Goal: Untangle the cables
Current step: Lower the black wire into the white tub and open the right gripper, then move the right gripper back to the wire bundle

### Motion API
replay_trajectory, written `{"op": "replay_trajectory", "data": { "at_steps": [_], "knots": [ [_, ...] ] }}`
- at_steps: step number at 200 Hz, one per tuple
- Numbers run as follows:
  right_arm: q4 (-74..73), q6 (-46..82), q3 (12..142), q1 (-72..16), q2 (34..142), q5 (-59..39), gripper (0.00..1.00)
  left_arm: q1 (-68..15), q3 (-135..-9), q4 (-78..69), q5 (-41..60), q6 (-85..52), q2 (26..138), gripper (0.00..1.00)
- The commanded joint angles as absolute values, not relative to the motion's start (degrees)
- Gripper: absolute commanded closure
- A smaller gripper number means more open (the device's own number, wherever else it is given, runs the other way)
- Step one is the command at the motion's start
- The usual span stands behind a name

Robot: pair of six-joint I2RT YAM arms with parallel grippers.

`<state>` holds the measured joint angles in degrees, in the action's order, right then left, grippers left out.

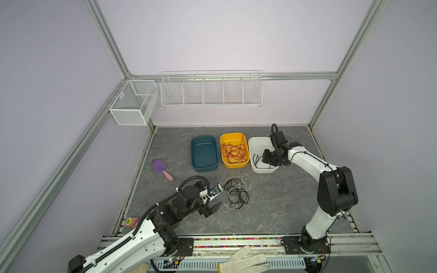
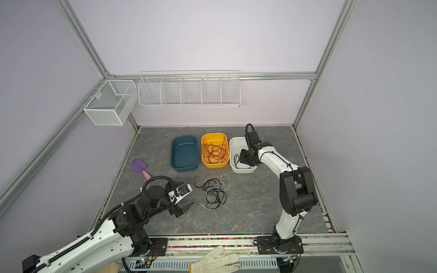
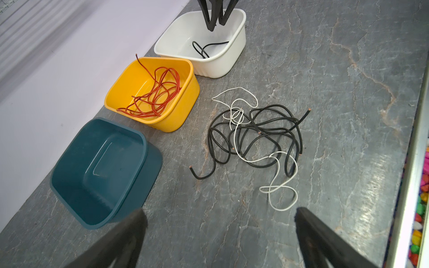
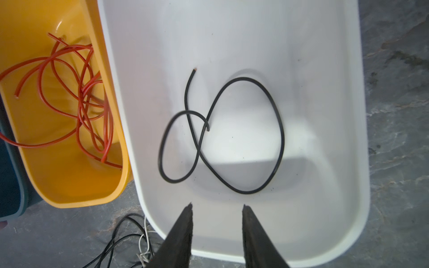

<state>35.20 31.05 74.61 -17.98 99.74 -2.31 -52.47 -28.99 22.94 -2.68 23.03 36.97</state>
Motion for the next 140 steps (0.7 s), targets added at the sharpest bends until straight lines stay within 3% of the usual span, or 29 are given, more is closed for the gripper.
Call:
{"op": "replay_trajectory", "data": {
  "at_steps": [1,74,140],
  "knots": [
    [36.87,30.76,72.99,-17.75,95.99,-1.26,0.6,-52.73,-28.56,22.44,-1.71,24.01,36.53,0.01],
    [37.87,26.96,67.89,-24.11,88.89,-9.1,0.31,-52.73,-28.49,22.59,-1.17,24.02,36.6,0.01],
    [36.35,26.65,58.12,-38.72,81.33,-10.56,0.29,-52.73,-28.49,22.76,-0.26,23.92,36.99,0.01]
  ]
}}
